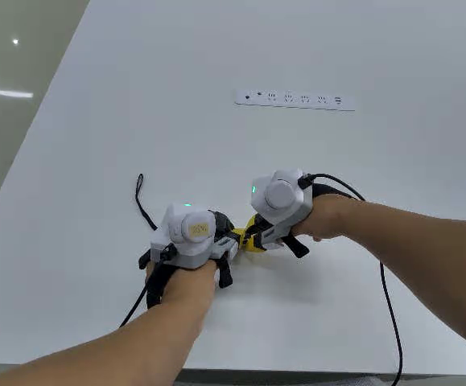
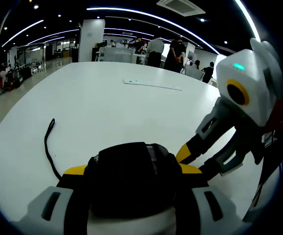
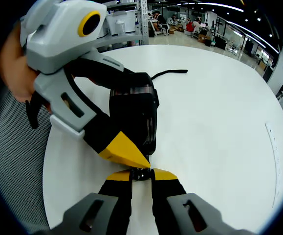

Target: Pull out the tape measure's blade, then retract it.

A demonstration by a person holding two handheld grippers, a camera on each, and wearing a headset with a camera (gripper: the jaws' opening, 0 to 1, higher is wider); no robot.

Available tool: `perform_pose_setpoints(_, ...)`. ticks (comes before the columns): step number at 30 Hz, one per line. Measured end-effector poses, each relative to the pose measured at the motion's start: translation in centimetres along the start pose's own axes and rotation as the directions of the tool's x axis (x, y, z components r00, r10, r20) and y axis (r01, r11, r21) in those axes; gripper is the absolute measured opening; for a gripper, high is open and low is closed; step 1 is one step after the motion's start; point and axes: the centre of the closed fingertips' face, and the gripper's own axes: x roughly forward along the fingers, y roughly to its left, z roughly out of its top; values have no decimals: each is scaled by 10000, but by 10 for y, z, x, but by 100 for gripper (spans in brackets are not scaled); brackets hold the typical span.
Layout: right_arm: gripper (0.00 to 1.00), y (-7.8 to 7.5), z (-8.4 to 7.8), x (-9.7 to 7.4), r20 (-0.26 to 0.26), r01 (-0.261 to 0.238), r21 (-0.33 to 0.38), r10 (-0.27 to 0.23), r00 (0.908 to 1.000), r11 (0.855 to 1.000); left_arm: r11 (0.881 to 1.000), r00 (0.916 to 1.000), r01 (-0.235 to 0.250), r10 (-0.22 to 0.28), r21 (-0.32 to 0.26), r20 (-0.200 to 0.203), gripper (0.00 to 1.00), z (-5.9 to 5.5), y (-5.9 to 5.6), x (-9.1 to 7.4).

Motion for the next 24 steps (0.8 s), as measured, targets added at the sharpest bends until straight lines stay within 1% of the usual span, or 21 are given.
perform_pose_setpoints(4,14,0,1,0,89,3,116,-4,10000,9999,10000,10000,1,-1,-15,-1,68,0,0,0)
perform_pose_setpoints(6,14,-1,2,1,269,9,383,-19,9996,9993,10000,10000,0,0,-38,-6,68,0,-1,0)
perform_pose_setpoints(9,14,1,3,2,421,27,383,-43,9991,9993,10000,10000,6,-6,-87,-31,68,0,-1,0)
perform_pose_setpoints(15,14,2,6,3,513,39,130,-46,9987,9999,10000,10000,4,-4,-99,-44,68,0,-1,1)
perform_pose_setpoints(19,15,4,6,2,614,-21,132,13,9981,9999,10000,10000,31,-32,-83,-42,68,0,0,0)
perform_pose_setpoints(21,15,6,5,1,622,-24,-280,41,9981,9996,10000,10000,52,-53,-83,-50,68,-1,-1,0)
perform_pose_setpoints(22,16,6,5,1,629,-15,-269,32,9980,9996,9999,10000,62,-62,-84,-59,68,-1,-1,0)
perform_pose_setpoints(24,16,7,4,1,565,23,-553,8,9984,9985,9999,9999,87,-87,-74,-67,68,-2,-1,-1)
